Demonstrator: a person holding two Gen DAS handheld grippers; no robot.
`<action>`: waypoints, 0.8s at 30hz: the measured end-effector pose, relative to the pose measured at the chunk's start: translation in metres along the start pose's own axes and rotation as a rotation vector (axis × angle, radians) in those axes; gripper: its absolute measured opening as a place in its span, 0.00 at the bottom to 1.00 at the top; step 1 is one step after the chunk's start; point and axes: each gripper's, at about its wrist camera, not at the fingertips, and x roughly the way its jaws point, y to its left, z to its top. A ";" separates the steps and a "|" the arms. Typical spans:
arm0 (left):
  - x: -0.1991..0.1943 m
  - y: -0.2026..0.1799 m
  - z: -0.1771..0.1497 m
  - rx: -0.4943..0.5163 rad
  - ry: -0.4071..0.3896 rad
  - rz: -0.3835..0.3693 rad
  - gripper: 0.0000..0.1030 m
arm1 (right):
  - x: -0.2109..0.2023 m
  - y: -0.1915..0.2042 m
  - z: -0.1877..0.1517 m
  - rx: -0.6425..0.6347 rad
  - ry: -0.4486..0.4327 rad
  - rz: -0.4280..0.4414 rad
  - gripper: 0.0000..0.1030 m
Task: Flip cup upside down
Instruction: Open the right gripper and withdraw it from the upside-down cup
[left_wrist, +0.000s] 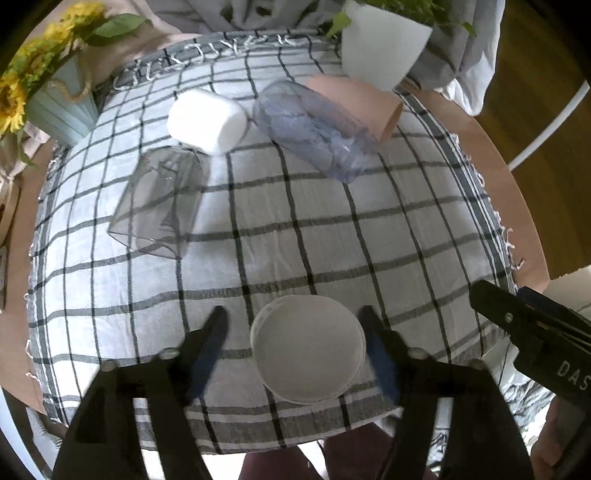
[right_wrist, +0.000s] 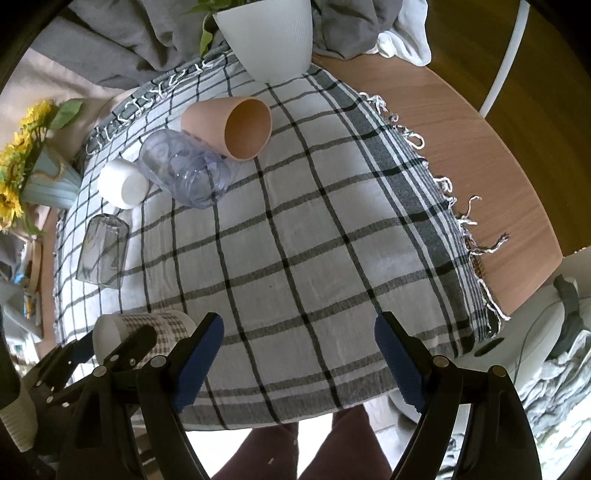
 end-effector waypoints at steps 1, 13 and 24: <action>-0.003 0.002 0.000 -0.003 -0.010 -0.001 0.78 | -0.003 0.001 0.000 -0.002 -0.012 -0.004 0.82; -0.072 0.025 -0.017 -0.113 -0.187 0.114 0.93 | -0.087 0.011 -0.015 -0.049 -0.263 -0.043 0.87; -0.118 0.061 -0.061 -0.234 -0.262 0.199 0.99 | -0.134 0.038 -0.049 -0.141 -0.406 0.026 0.88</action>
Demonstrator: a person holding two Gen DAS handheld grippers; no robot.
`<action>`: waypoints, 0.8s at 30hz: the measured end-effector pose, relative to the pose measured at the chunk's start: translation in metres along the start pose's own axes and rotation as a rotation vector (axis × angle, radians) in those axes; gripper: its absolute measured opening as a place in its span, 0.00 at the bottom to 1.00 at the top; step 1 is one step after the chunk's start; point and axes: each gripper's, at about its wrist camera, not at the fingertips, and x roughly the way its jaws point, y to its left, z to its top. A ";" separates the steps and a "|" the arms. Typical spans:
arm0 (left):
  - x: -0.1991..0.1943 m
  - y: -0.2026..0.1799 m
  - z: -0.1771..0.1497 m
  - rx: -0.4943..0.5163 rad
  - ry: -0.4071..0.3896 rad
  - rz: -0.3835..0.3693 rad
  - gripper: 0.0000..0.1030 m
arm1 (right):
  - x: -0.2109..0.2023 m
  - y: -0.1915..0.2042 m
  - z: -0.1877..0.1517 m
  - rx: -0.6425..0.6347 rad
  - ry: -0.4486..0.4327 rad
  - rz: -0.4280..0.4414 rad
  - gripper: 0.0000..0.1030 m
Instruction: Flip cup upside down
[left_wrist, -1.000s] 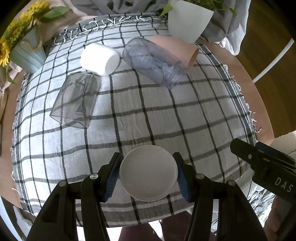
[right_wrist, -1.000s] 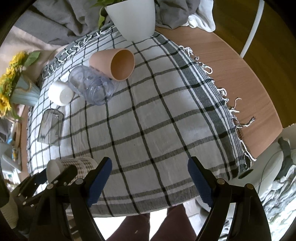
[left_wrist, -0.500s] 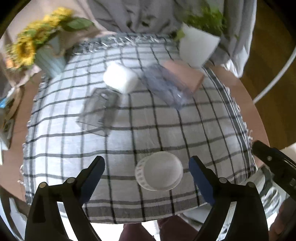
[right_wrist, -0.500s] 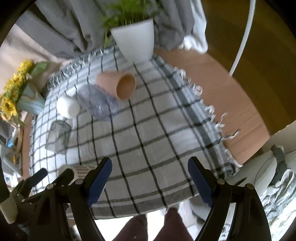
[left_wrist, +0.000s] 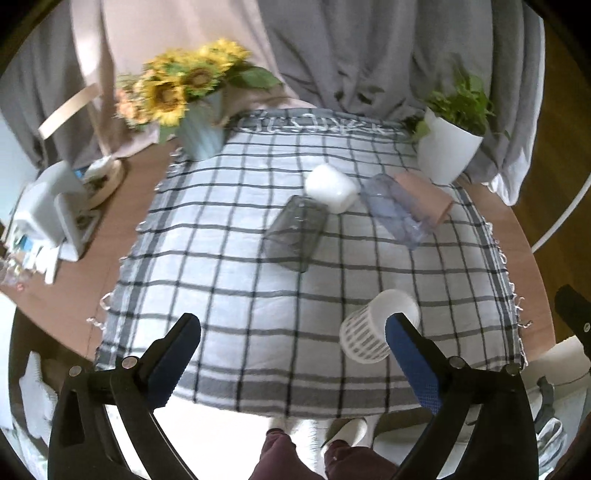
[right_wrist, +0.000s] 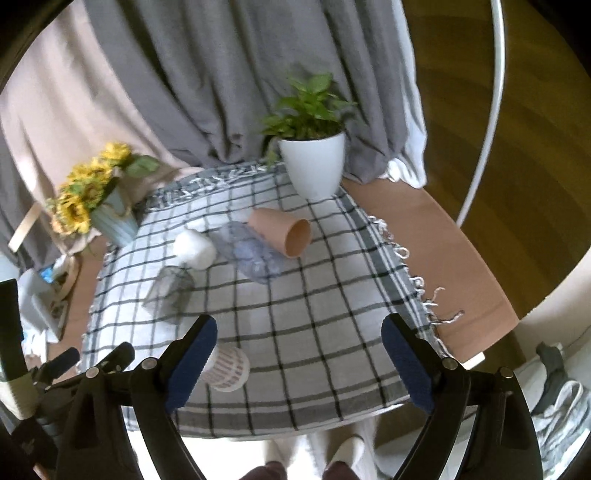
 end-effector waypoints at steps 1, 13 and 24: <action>-0.004 0.003 -0.002 -0.004 -0.006 0.010 0.99 | -0.001 0.003 -0.002 -0.011 -0.001 0.006 0.88; -0.037 0.023 -0.016 0.002 -0.091 0.111 0.99 | -0.006 0.034 -0.028 -0.101 0.003 0.076 0.88; -0.042 0.031 -0.017 0.008 -0.090 0.099 0.99 | -0.013 0.049 -0.035 -0.115 -0.011 0.079 0.88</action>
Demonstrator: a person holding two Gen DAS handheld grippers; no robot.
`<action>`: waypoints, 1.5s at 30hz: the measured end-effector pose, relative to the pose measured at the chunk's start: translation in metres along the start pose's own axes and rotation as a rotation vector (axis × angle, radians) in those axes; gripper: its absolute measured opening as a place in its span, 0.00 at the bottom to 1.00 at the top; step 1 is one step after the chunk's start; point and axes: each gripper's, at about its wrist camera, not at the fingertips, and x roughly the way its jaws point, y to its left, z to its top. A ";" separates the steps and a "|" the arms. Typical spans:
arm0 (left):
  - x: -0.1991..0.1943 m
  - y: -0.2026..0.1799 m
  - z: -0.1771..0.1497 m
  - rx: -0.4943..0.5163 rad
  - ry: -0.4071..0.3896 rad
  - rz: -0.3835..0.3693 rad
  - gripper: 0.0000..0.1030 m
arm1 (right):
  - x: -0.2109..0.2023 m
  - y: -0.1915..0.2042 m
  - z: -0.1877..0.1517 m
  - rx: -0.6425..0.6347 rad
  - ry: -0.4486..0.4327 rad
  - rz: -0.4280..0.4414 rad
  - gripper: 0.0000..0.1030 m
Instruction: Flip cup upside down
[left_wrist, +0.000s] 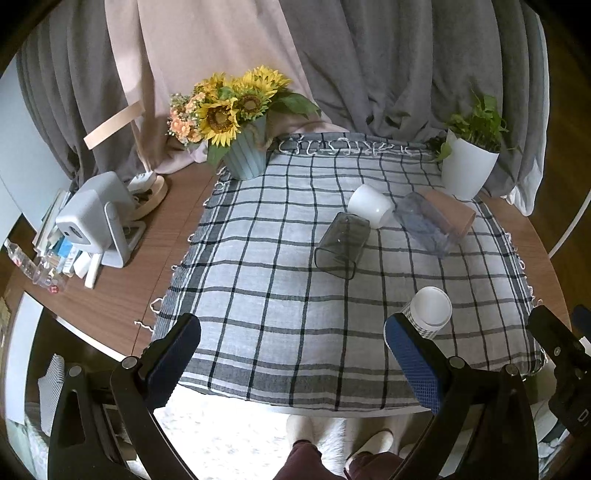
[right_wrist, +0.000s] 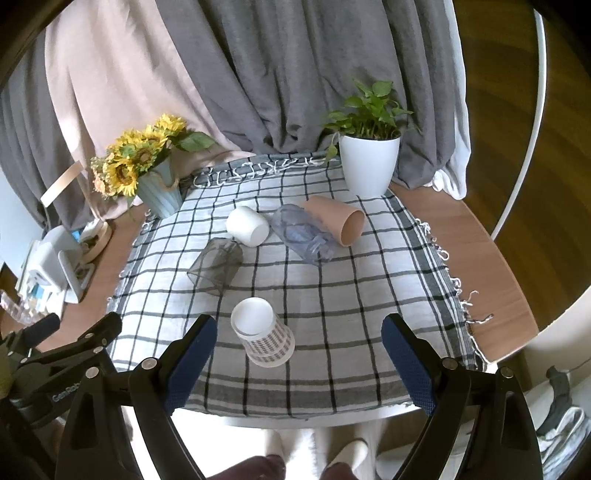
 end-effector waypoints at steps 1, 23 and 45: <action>0.000 0.000 0.000 0.001 -0.002 -0.002 0.99 | 0.000 0.001 0.000 -0.002 -0.002 0.001 0.88; -0.001 -0.004 0.004 0.007 -0.009 -0.011 0.99 | -0.001 0.000 -0.002 0.006 -0.004 -0.008 0.91; -0.001 -0.005 0.007 0.006 -0.012 -0.009 0.99 | -0.001 -0.001 -0.002 0.004 0.000 -0.007 0.91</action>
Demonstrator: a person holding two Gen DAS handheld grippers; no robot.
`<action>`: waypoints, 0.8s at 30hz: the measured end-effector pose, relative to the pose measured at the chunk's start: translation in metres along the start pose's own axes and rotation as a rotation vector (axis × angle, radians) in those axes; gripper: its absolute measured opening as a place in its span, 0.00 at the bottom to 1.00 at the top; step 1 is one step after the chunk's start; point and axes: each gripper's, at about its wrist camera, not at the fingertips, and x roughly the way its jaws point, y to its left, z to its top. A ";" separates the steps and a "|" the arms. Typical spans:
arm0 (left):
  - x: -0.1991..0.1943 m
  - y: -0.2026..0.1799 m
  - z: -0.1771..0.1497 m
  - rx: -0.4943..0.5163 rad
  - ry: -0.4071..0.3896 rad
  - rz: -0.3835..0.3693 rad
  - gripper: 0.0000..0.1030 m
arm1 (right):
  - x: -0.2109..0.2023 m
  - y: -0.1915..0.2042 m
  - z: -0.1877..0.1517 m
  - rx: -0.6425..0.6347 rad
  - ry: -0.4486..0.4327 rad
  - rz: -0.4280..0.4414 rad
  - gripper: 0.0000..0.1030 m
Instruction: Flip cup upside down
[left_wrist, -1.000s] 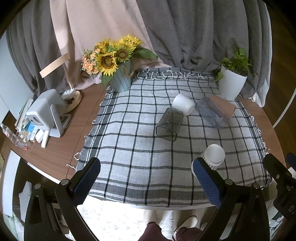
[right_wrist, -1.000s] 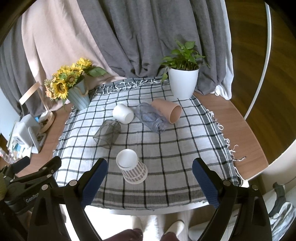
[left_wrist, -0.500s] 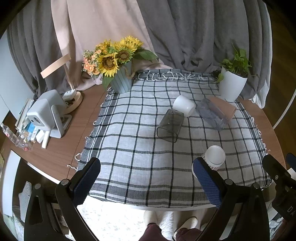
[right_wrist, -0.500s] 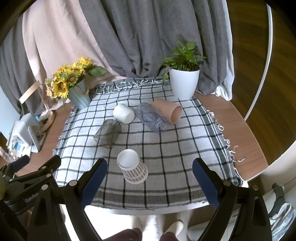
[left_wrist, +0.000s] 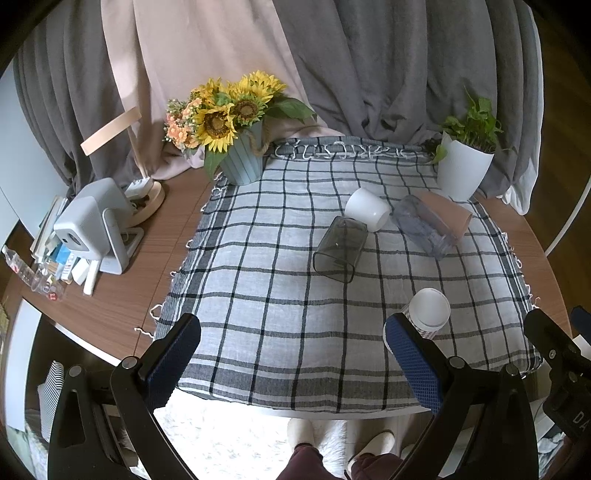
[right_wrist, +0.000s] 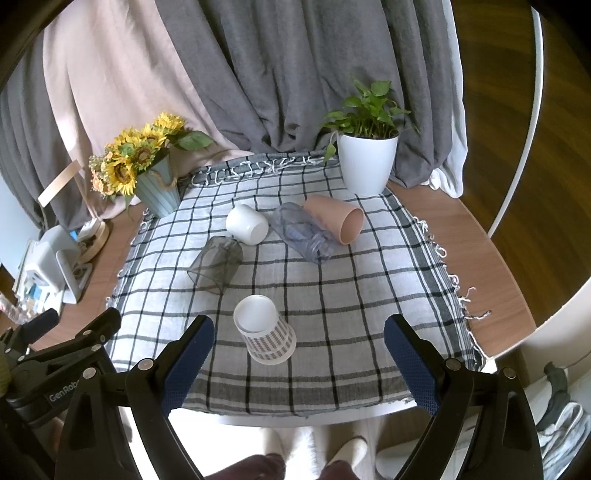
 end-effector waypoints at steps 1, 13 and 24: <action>0.000 0.000 -0.001 -0.001 0.000 0.001 0.99 | 0.000 0.000 0.000 0.001 0.001 0.001 0.91; 0.000 0.002 -0.002 -0.002 -0.005 0.003 0.99 | 0.000 -0.001 0.000 0.000 0.001 0.001 0.91; 0.000 0.002 -0.003 0.000 -0.006 0.003 0.99 | 0.000 -0.001 -0.001 0.000 -0.001 -0.002 0.91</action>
